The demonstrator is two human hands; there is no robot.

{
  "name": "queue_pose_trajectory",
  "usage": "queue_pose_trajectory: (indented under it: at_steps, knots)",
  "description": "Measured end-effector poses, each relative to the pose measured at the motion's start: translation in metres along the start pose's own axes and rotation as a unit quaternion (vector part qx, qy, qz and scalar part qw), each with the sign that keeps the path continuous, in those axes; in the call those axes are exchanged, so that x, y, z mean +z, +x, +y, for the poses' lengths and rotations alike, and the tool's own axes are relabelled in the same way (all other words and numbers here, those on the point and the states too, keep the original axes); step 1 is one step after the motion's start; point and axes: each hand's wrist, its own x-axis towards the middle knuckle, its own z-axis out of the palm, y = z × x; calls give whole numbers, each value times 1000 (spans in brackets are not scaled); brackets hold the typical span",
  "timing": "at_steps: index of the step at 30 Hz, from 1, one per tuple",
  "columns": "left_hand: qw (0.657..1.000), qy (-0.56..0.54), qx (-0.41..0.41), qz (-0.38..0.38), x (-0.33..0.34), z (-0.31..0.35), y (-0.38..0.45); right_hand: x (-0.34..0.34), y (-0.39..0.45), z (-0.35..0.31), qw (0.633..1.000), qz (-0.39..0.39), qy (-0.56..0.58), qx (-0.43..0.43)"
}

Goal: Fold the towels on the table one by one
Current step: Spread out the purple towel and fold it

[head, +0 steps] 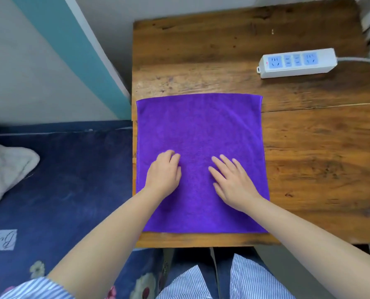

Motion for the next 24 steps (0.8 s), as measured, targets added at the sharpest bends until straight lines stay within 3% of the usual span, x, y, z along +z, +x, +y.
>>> queue_pose_trajectory:
  at_steps: [6, 12, 17, 19, 24]
  knots:
    - [992, -29, -63, 101, 21, -9, 50, 24, 65, 31, 998, -25, 36, 36]
    - [996, 2, -59, 74, 32, -35, 52, 23, 81, 99, 988, -14, 38, 151]
    - [995, -7, -69, 66, 22, -37, 56, 4, 78, 128, 955, -7, 36, 294]
    - [995, -6, -53, 78, 13, -39, 70, -8, 89, 120, 961, 13, 42, 274]
    - [997, 7, 3, 70, -4, -40, 124, -8, 144, 68, 994, -25, 71, 77]
